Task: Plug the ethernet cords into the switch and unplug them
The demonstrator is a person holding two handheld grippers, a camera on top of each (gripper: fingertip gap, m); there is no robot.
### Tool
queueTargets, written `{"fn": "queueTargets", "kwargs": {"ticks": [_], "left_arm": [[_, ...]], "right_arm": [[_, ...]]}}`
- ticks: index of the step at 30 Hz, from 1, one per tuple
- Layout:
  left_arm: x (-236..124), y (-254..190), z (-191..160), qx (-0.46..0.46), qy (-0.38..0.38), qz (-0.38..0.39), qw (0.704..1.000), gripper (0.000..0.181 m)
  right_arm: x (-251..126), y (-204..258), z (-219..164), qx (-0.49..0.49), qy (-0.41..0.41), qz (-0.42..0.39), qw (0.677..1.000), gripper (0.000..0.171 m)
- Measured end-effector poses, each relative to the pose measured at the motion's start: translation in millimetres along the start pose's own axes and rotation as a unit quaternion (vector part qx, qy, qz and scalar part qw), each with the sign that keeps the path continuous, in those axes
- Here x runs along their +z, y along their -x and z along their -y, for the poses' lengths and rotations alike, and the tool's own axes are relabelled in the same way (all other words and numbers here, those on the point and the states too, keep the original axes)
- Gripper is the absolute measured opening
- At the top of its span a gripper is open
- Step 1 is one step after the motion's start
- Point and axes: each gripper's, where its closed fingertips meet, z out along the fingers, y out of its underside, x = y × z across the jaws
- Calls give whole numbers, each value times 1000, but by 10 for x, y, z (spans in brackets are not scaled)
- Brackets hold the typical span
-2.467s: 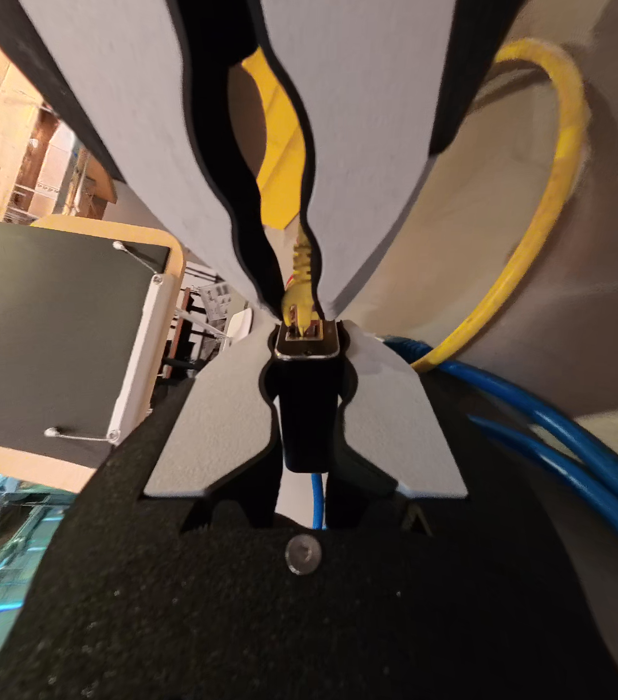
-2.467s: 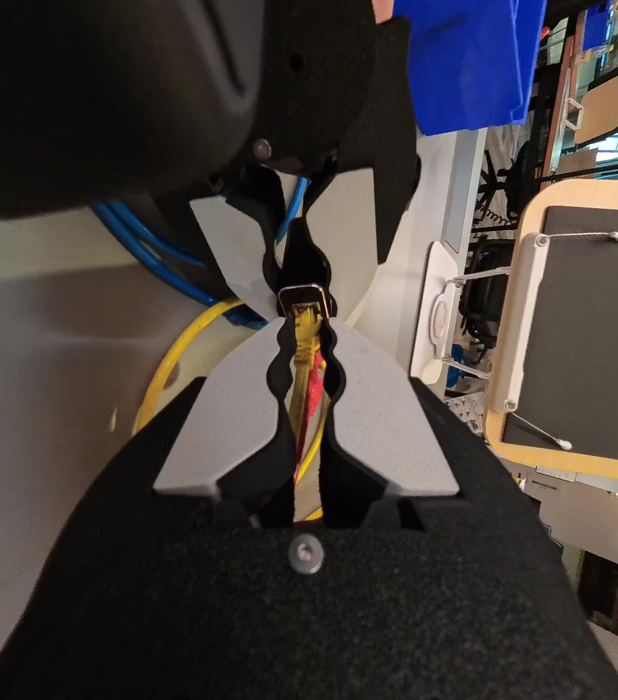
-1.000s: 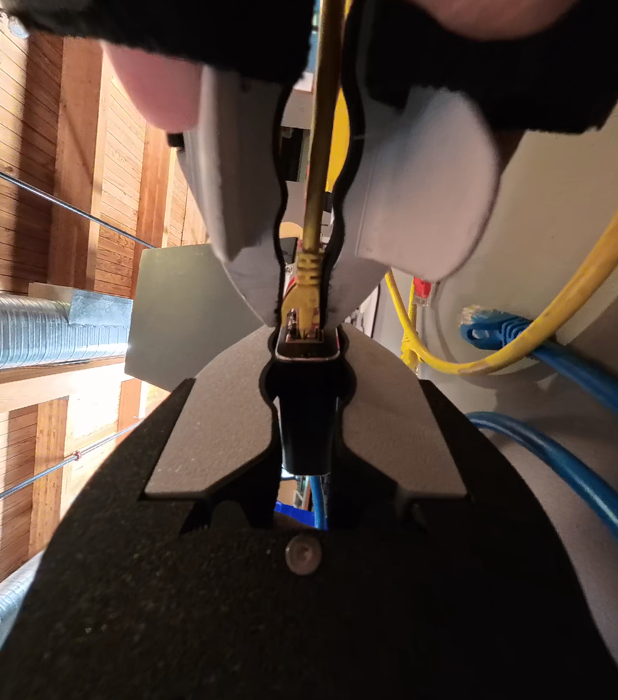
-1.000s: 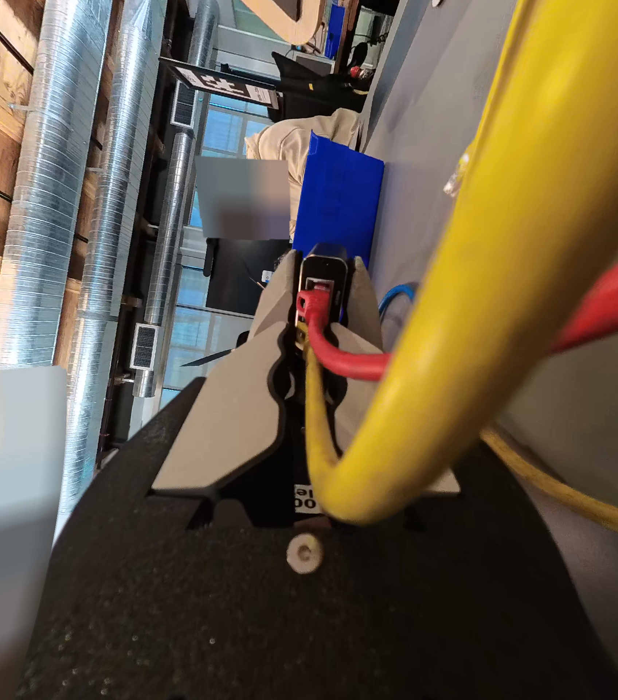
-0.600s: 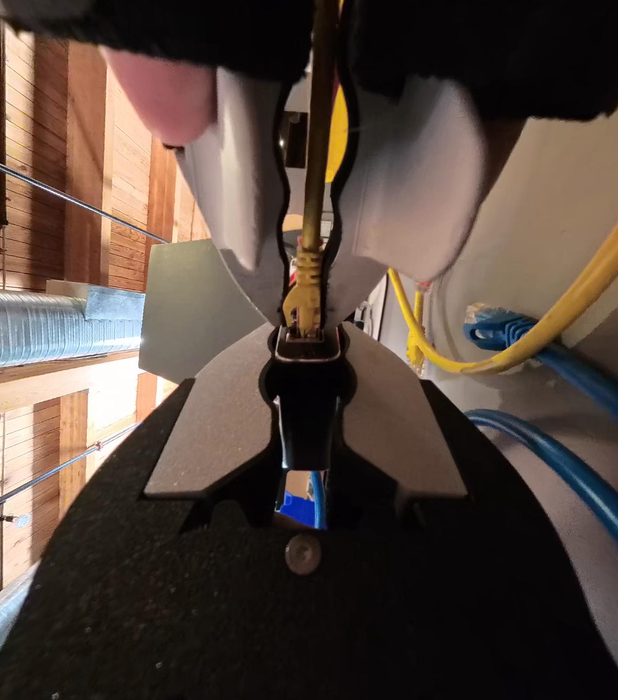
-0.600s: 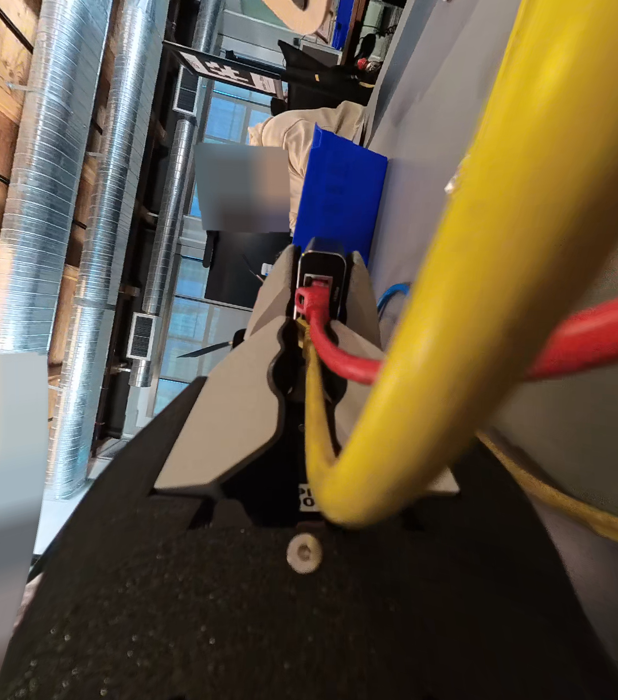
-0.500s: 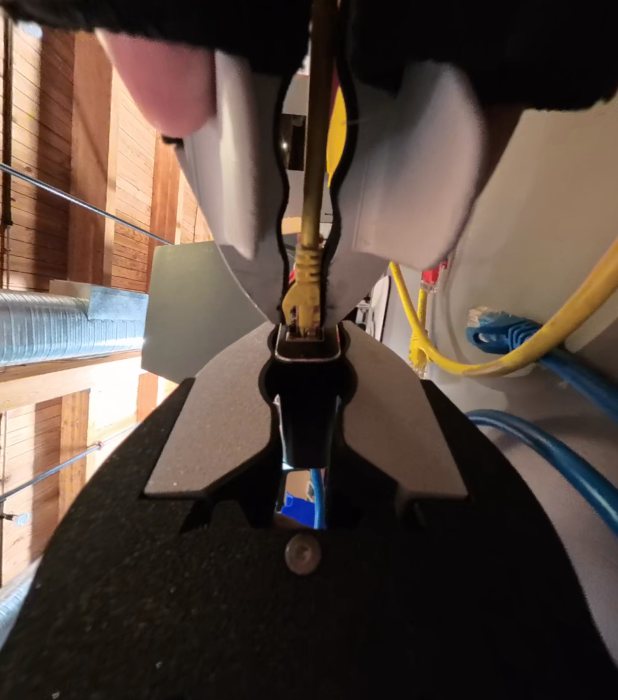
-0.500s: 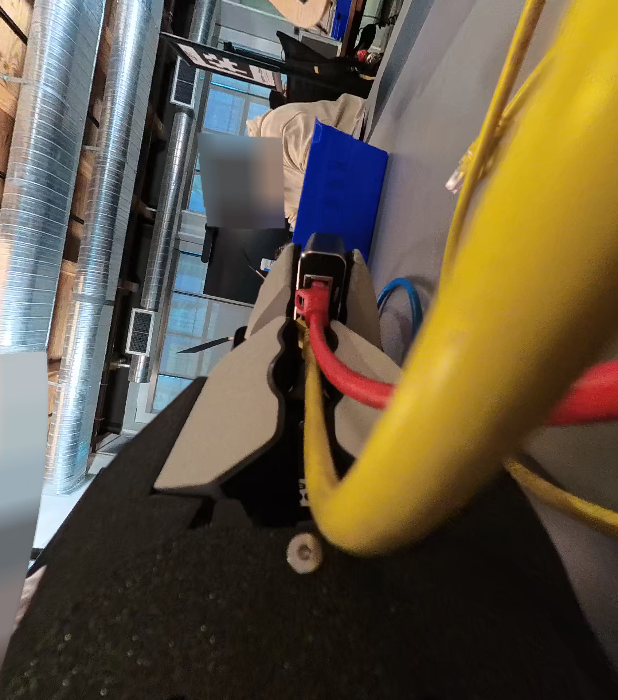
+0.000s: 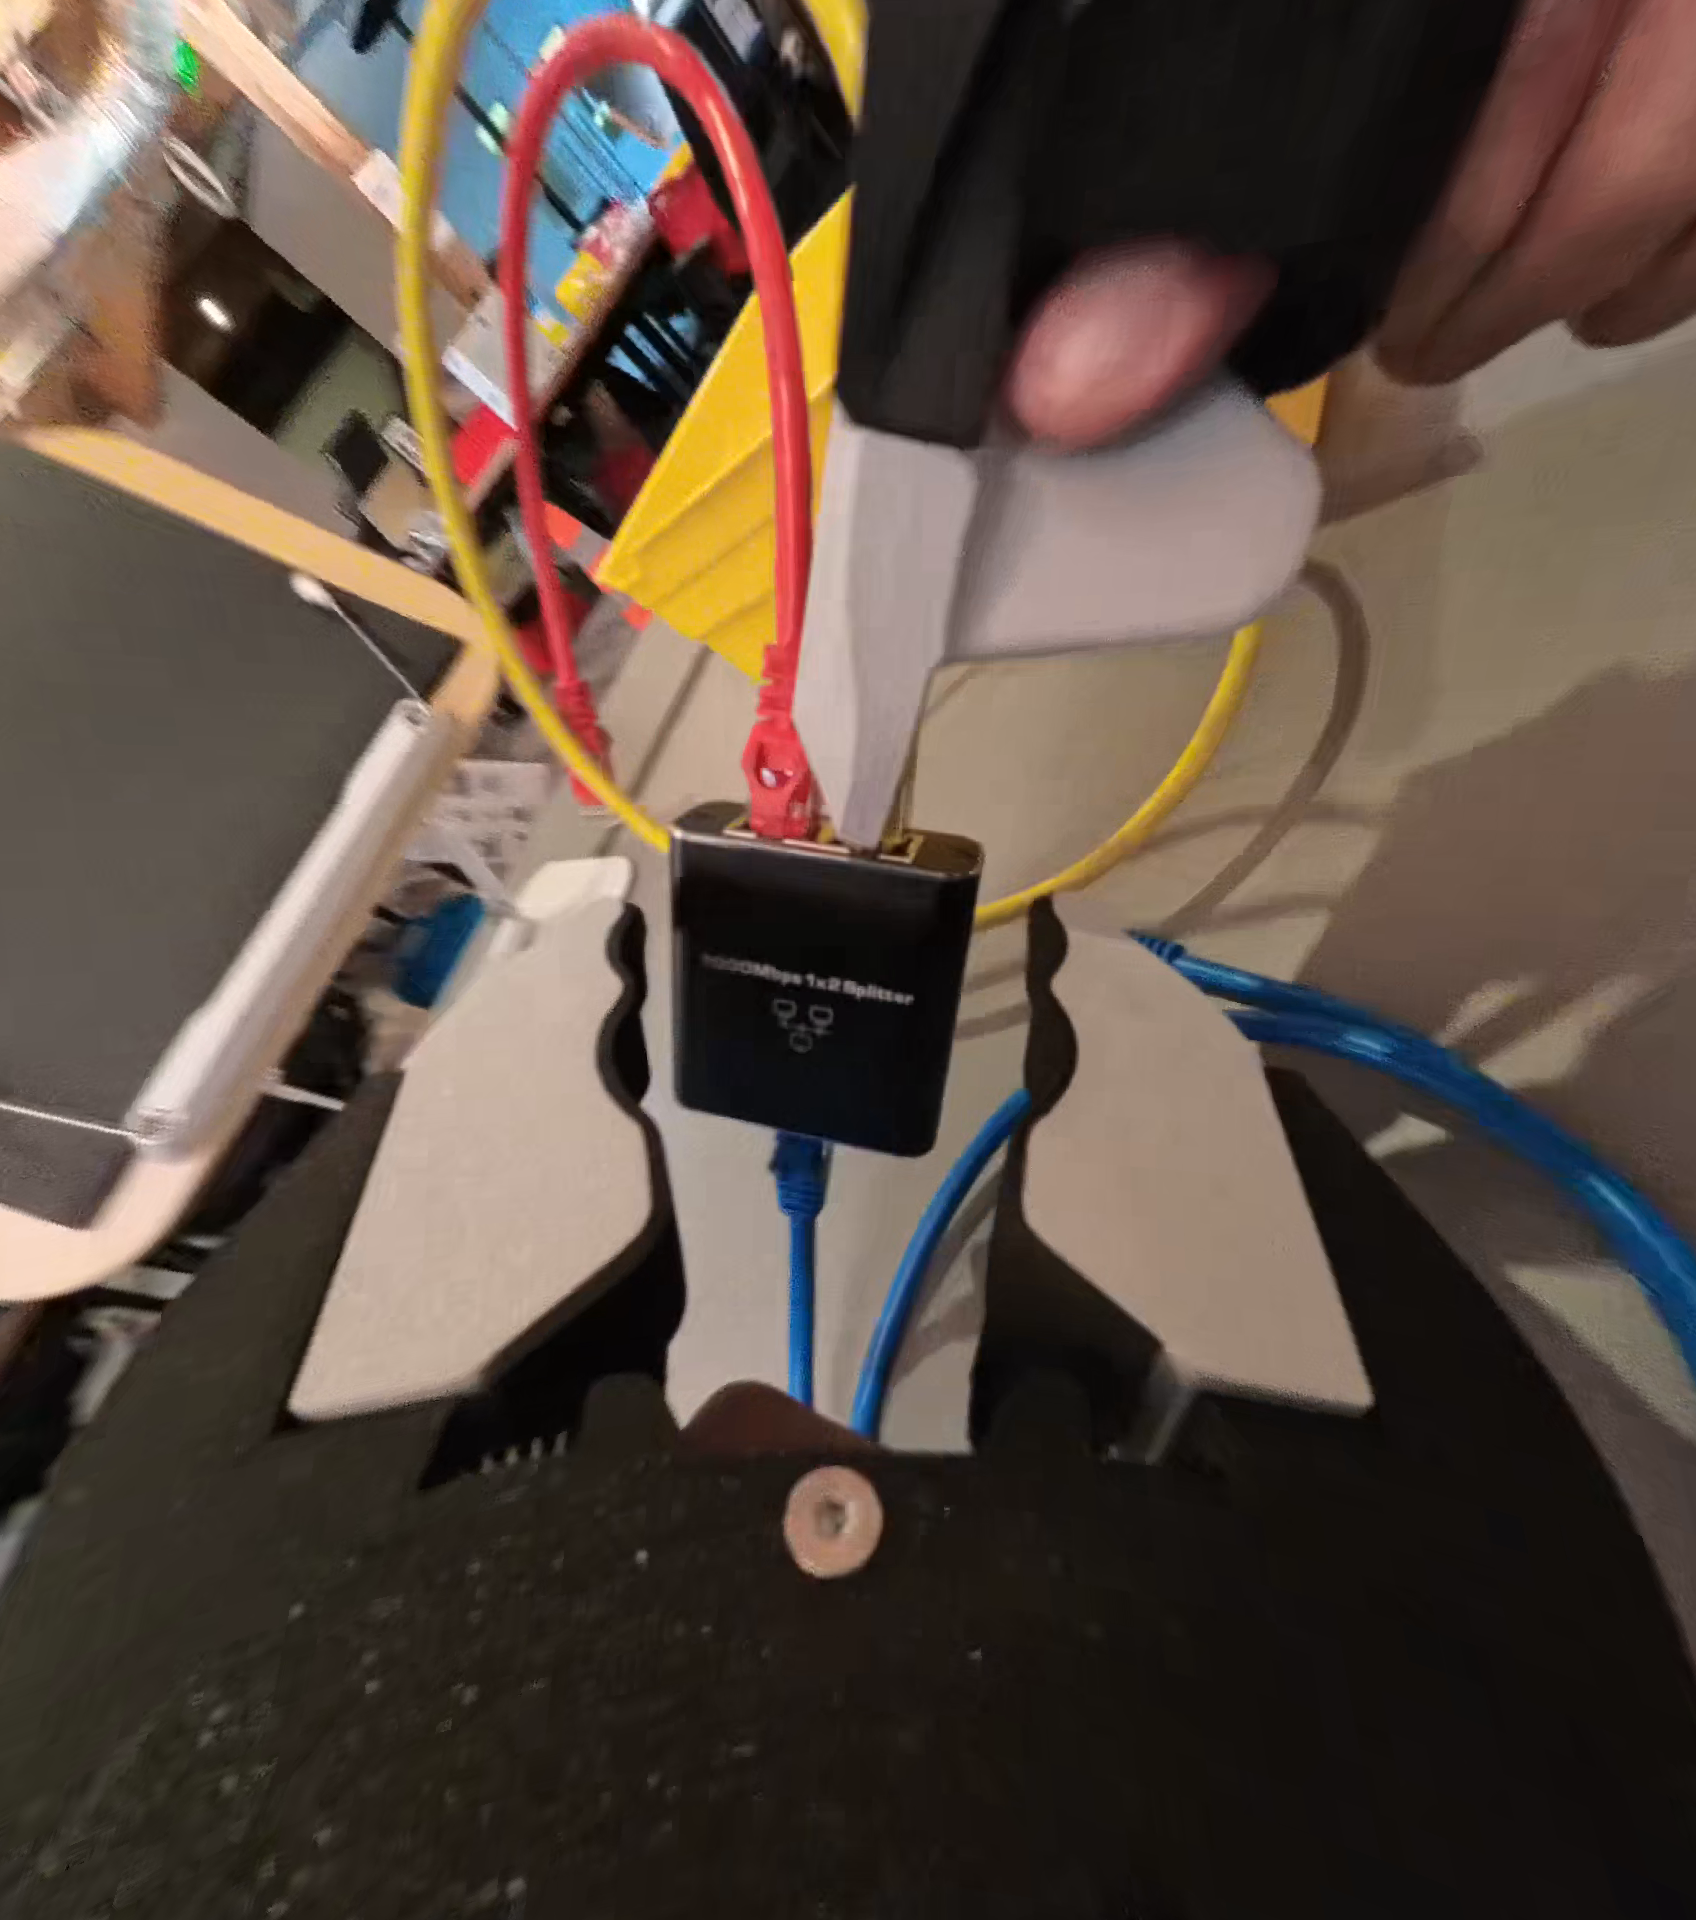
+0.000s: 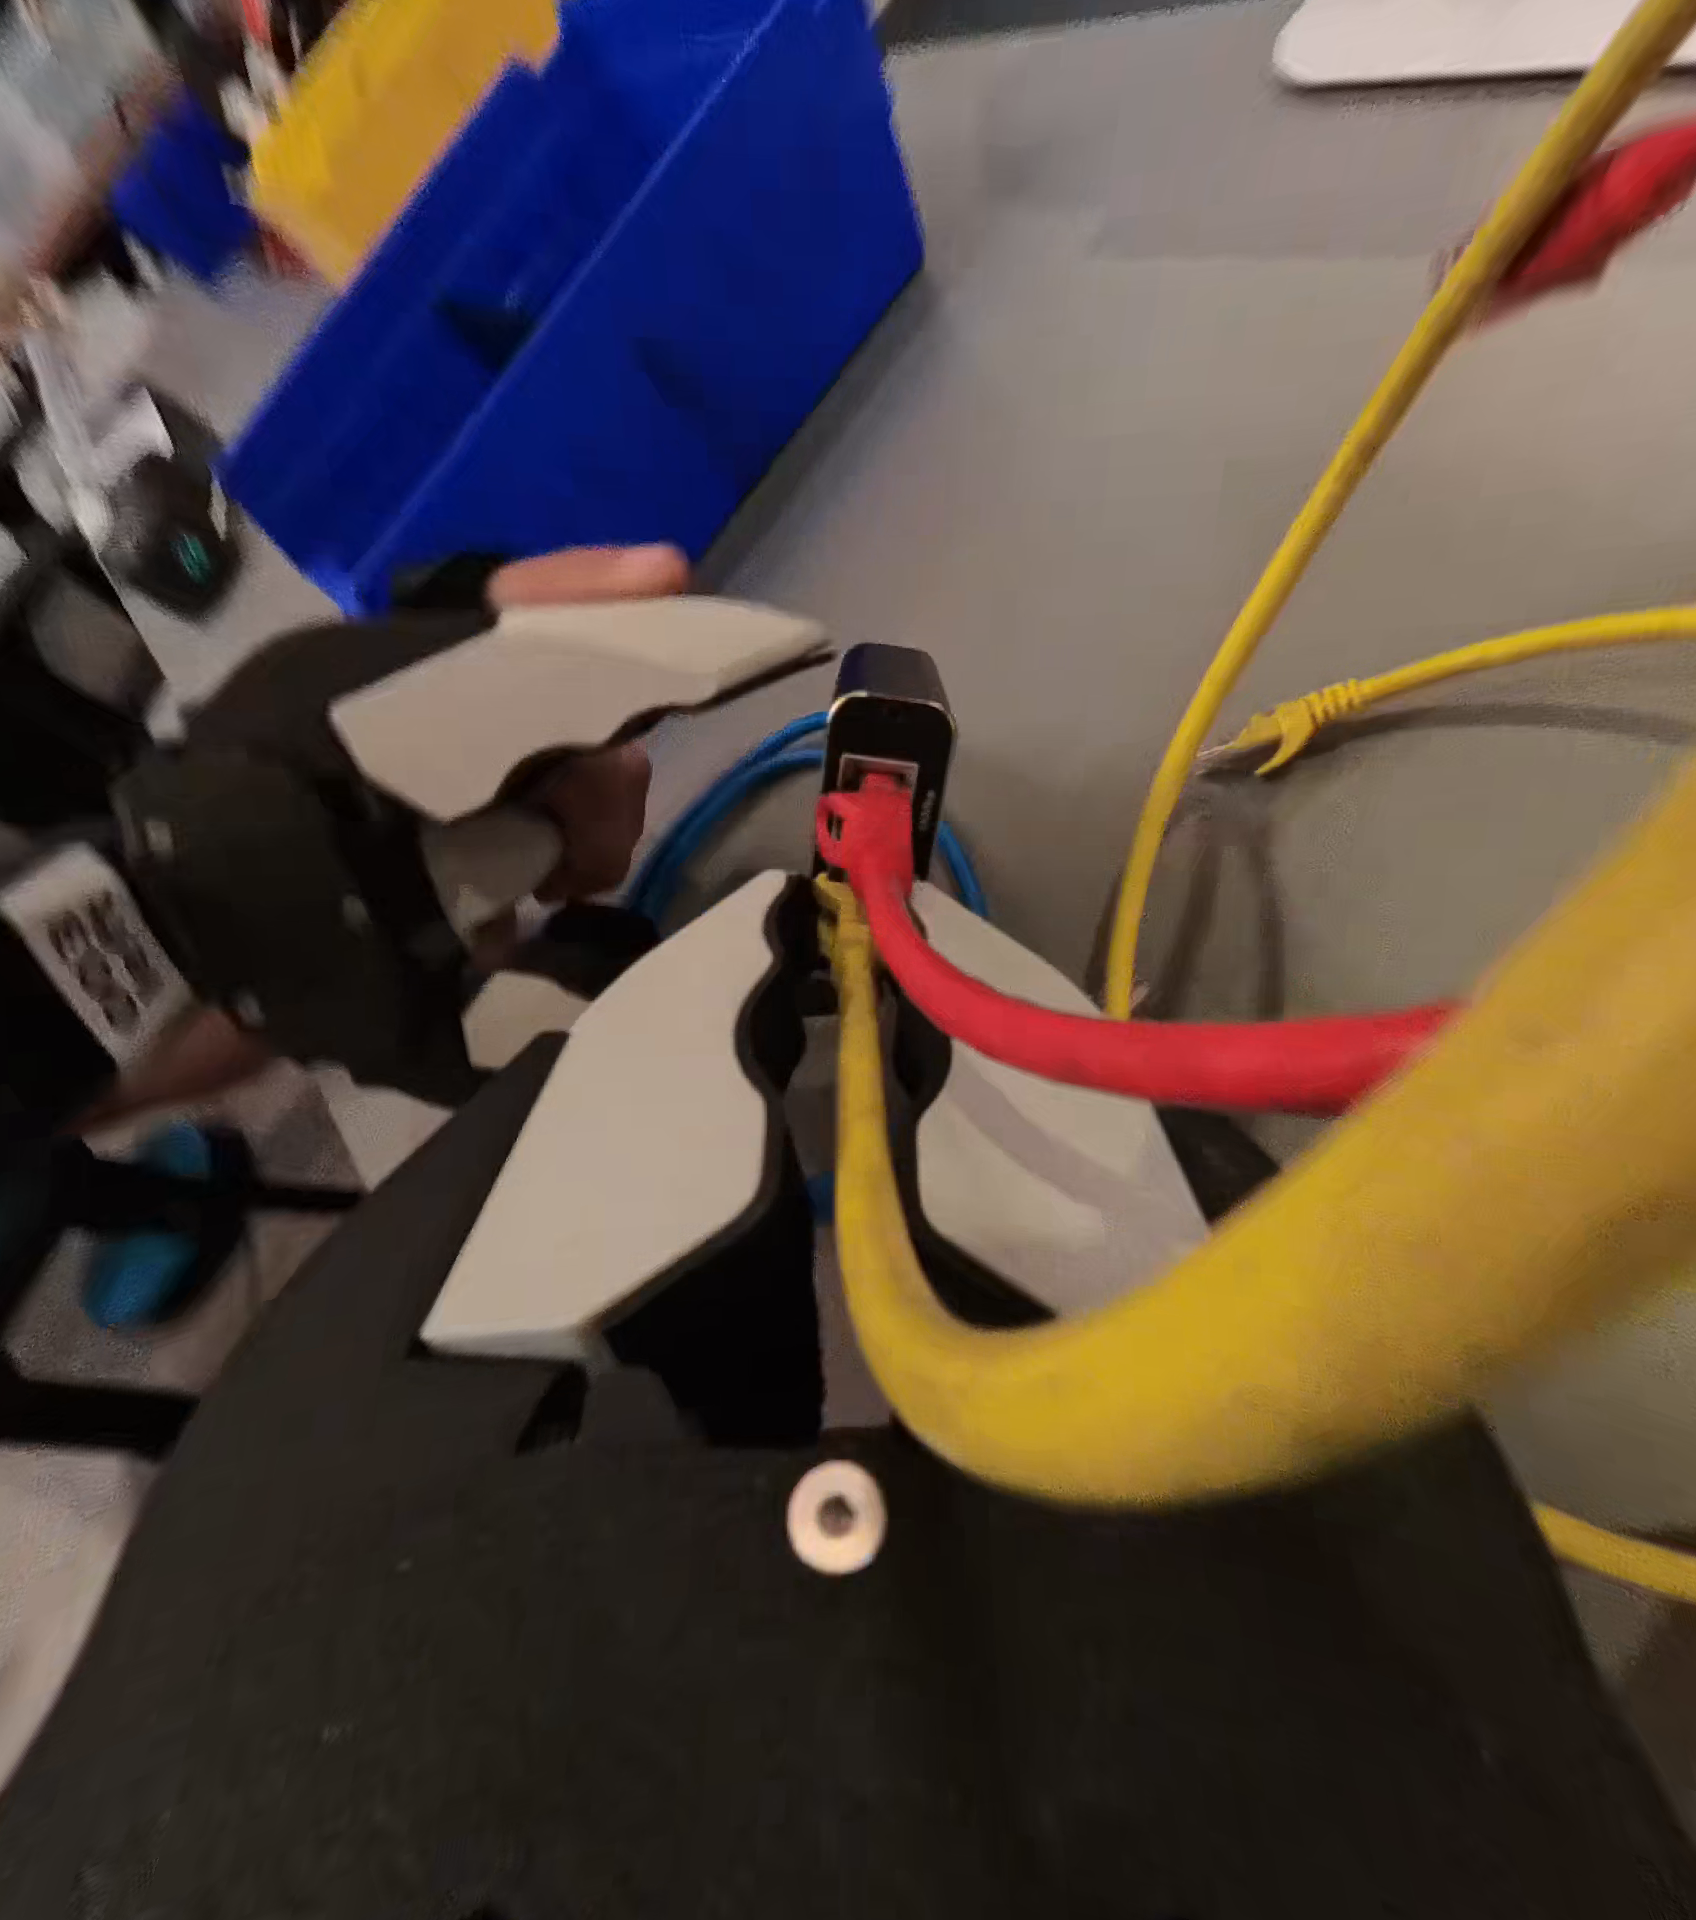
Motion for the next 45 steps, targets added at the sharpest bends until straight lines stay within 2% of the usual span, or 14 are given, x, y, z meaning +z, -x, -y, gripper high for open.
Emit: {"fn": "queueTargets", "kwargs": {"ticks": [3,7,11,15,16,18,22,25,27,29,31,34,40,45], "left_arm": [[34,42,-104,-48,16,-19,999,77],[-62,22,-16,-160,-17,-114,980,81],[-285,98,178,-282,-86,-222,929,60],[-356,-64,258,-258,-102,-266,923,50],[-358,-120,270,-247,-99,-271,925,41],[-319,-120,227,-239,-88,-260,931,36],[-361,-84,246,-310,-112,-311,892,27],[-396,-68,339,-389,-148,-355,837,27],[-407,-60,363,-427,-166,-374,806,27],[-412,-57,387,-457,-180,-390,779,27],[-426,-46,426,-483,-196,-404,752,27],[-428,-45,455,-505,-209,-416,727,27],[-405,-76,438,-511,-205,-420,722,26],[-405,-93,431,-513,-201,-421,720,27]], "right_arm": [[-10,125,34,-77,54,2,996,15],[-71,212,133,-190,108,-21,976,14],[-196,319,165,-285,175,-2,942,15],[-266,507,67,-370,240,69,895,15],[-257,509,45,-379,257,75,886,15],[-221,456,47,-393,272,69,876,14],[-143,468,195,-357,152,97,917,21],[-236,572,407,-244,-25,169,954,22],[-312,508,475,-175,-112,179,962,24],[-334,478,426,-134,-153,189,961,24],[-270,497,326,-101,-156,204,961,28],[-212,530,294,-70,-167,222,958,22],[-177,513,300,-17,-179,269,946,14],[-161,492,270,-29,-193,257,947,13]]}}
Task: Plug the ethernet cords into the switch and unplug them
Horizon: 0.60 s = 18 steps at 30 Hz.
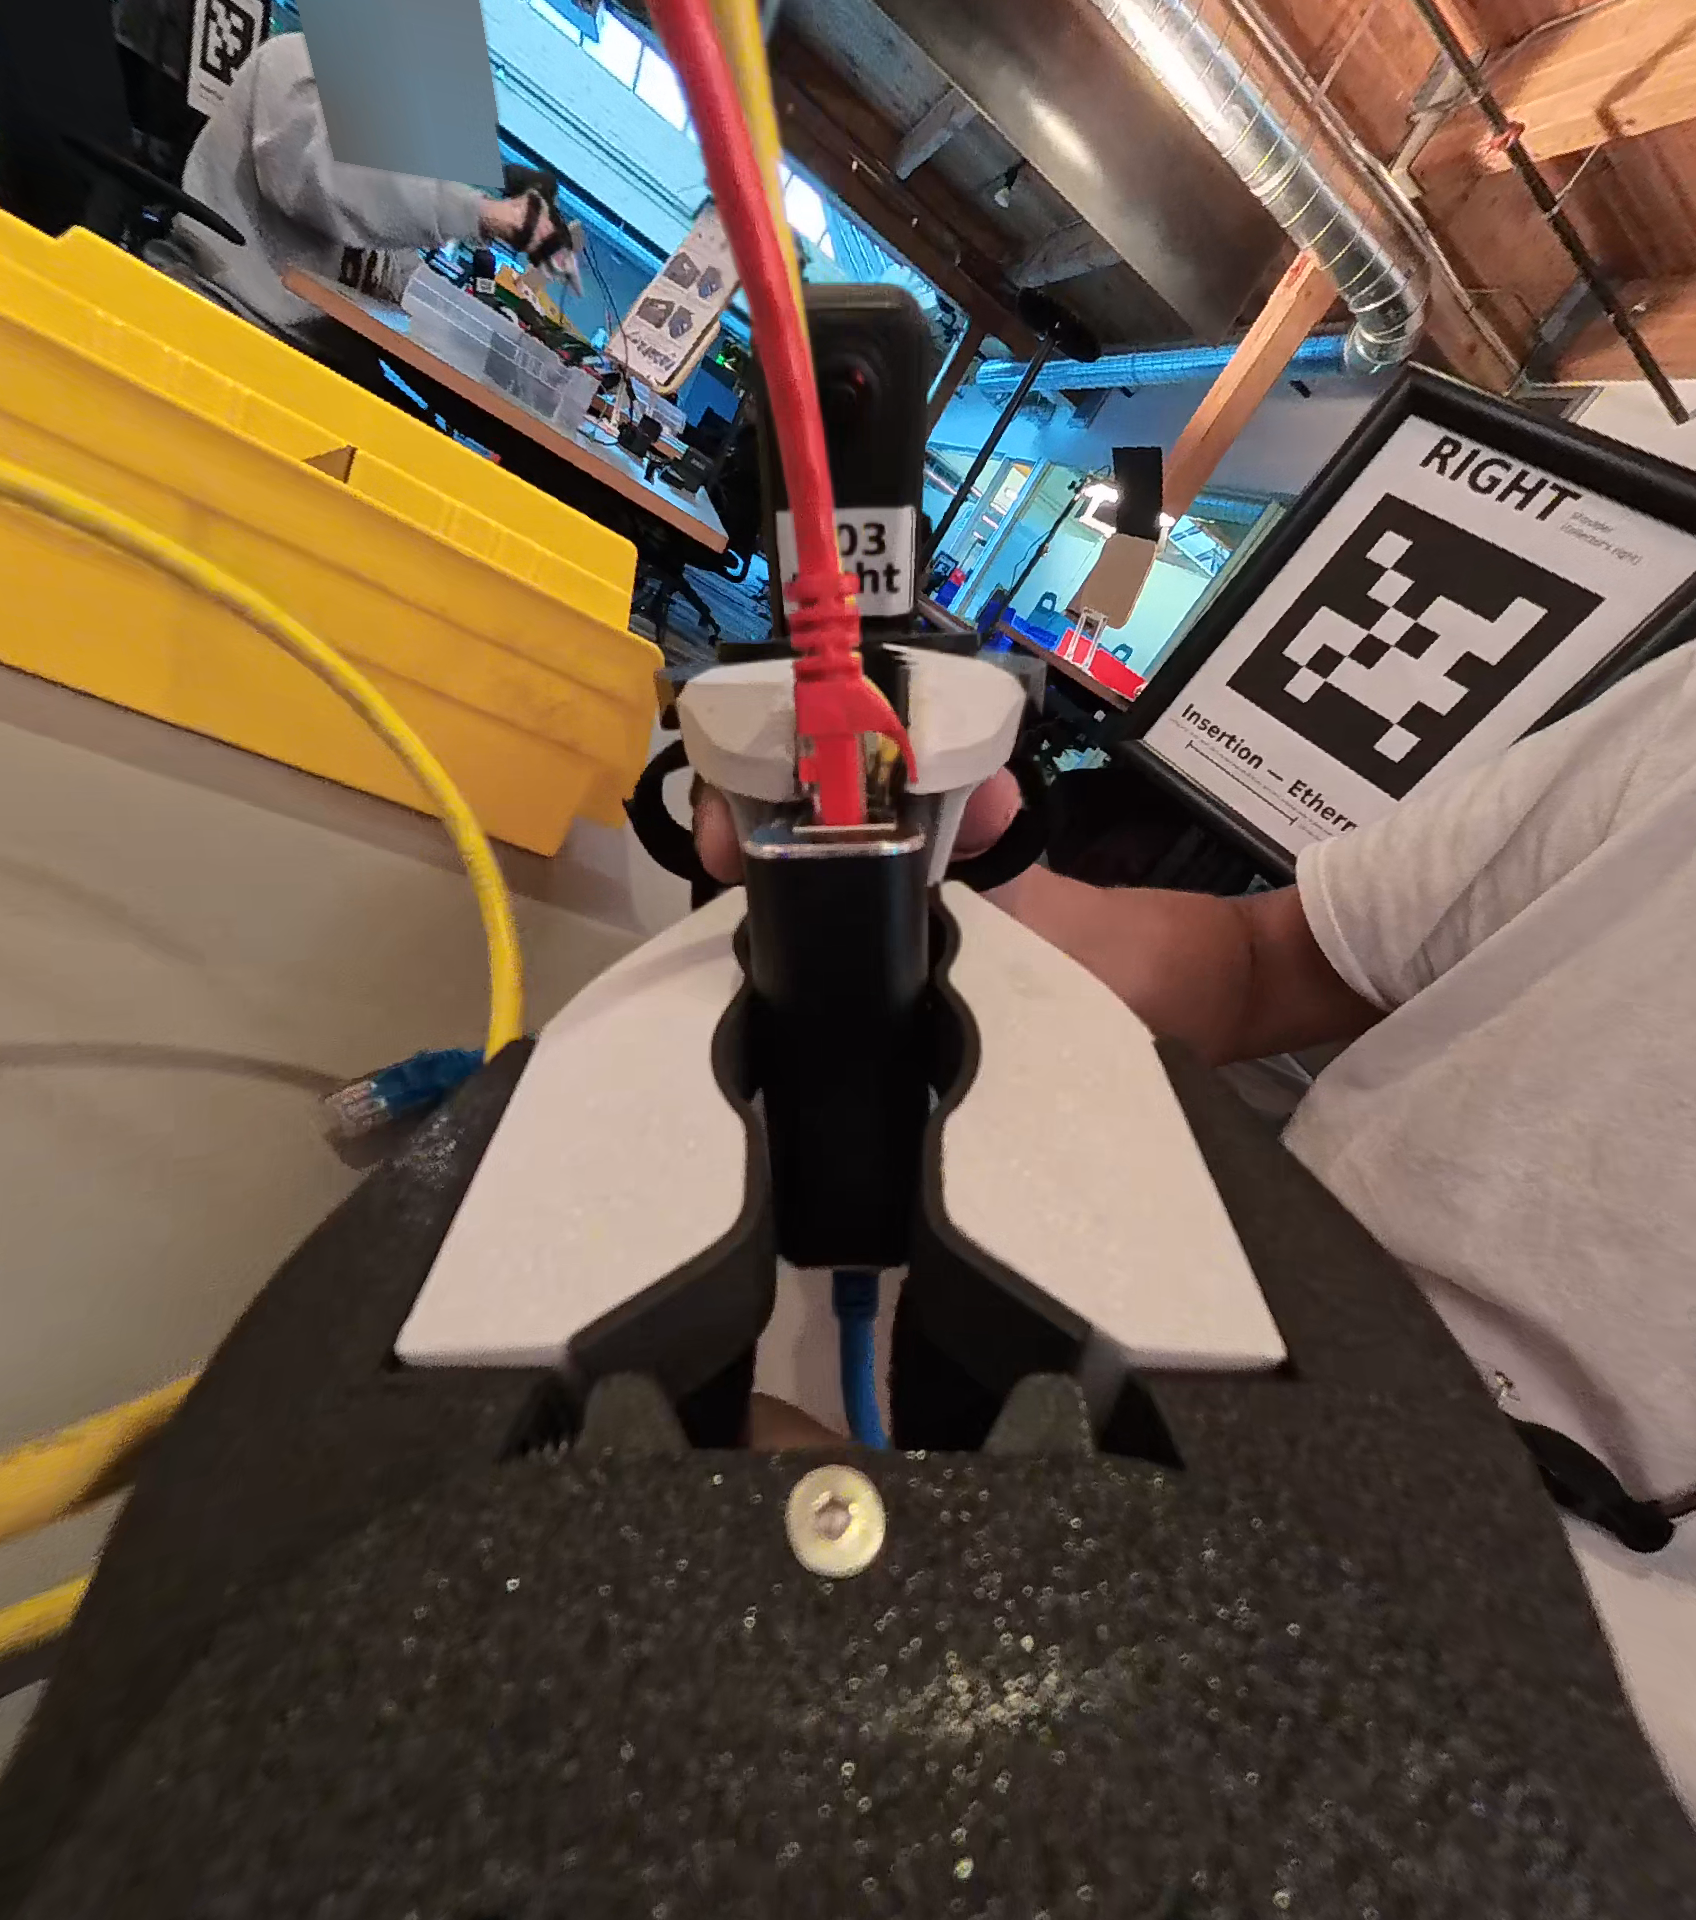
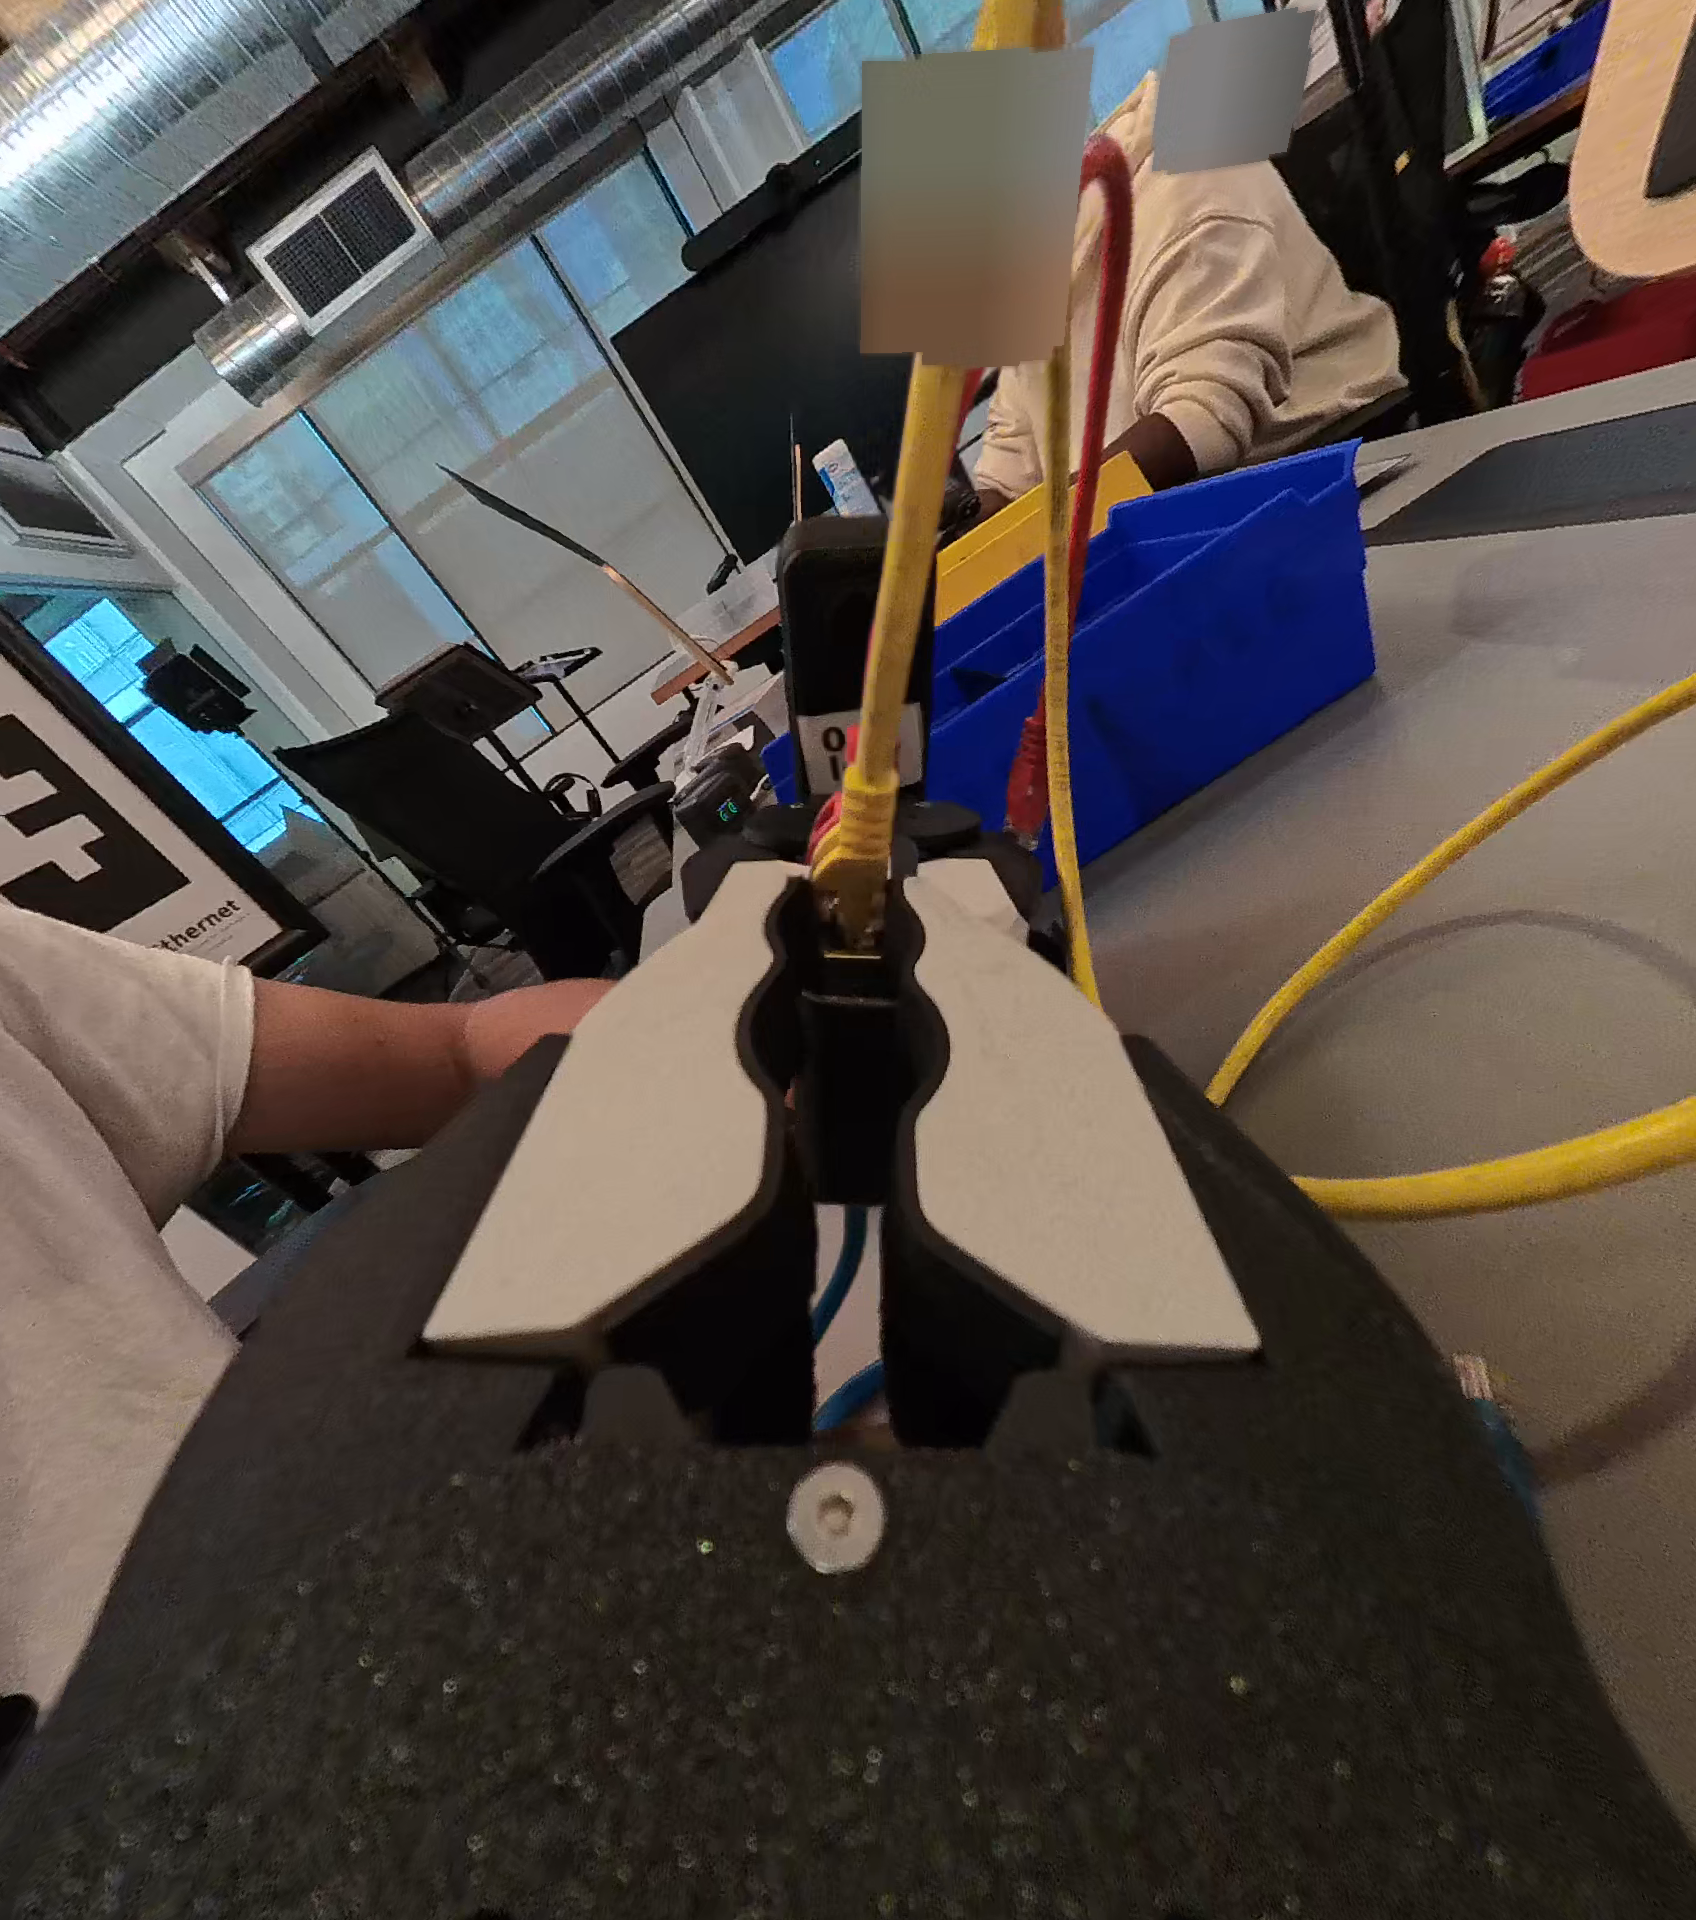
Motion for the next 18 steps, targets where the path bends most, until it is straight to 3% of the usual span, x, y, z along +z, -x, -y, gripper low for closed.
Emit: {"fn": "queueTargets", "kwargs": {"ticks": [14,16,18], "left_arm": [[-53,-73,-4,-11,24,-21,999,26],[12,-96,-281,23,89,-8,996,27],[107,-166,-227,4,61,-22,998,26]], "right_arm": [[54,-4,141,26,-50,-4,998,13],[-283,-126,595,70,-161,-2,985,11],[-456,-118,694,19,-132,-28,991,12]]}}
